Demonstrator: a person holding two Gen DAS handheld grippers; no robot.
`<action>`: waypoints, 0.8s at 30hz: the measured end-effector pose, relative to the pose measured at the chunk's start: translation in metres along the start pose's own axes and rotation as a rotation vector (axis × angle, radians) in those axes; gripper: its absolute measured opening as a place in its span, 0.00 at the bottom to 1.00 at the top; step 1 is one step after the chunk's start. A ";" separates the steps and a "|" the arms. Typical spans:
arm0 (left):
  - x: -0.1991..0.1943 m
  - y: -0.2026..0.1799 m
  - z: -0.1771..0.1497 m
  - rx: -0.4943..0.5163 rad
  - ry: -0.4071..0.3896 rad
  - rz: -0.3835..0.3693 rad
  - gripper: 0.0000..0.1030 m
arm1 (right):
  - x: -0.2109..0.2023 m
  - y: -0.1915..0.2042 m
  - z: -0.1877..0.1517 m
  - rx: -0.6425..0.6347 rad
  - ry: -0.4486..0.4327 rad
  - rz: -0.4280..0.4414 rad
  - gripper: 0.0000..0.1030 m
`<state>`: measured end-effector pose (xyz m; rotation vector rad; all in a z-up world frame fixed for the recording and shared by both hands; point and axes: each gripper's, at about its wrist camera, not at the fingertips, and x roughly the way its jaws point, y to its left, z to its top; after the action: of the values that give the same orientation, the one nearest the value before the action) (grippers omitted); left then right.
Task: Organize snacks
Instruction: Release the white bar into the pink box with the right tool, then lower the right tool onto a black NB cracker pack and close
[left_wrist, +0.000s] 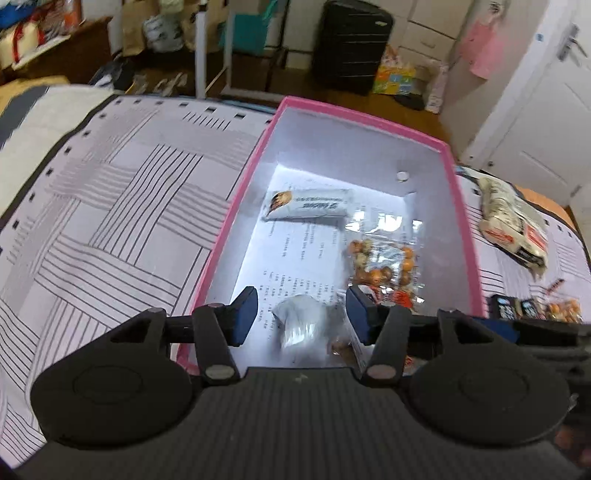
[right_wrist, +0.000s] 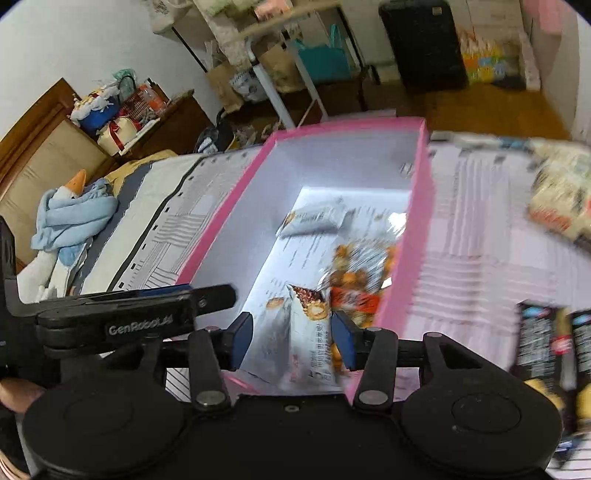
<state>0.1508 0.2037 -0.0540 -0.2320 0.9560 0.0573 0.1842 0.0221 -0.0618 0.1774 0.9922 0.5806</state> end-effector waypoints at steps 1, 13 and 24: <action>-0.005 -0.002 0.001 0.019 -0.002 -0.003 0.51 | -0.015 -0.001 0.001 -0.015 -0.020 -0.009 0.52; -0.100 -0.088 0.000 0.234 -0.101 -0.159 0.53 | -0.163 -0.064 -0.009 -0.136 -0.262 -0.194 0.64; -0.069 -0.188 -0.025 0.357 -0.052 -0.256 0.57 | -0.140 -0.131 -0.027 -0.187 -0.092 -0.271 0.64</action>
<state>0.1194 0.0186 0.0203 -0.0213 0.8620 -0.3386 0.1540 -0.1663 -0.0255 -0.0949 0.8503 0.4100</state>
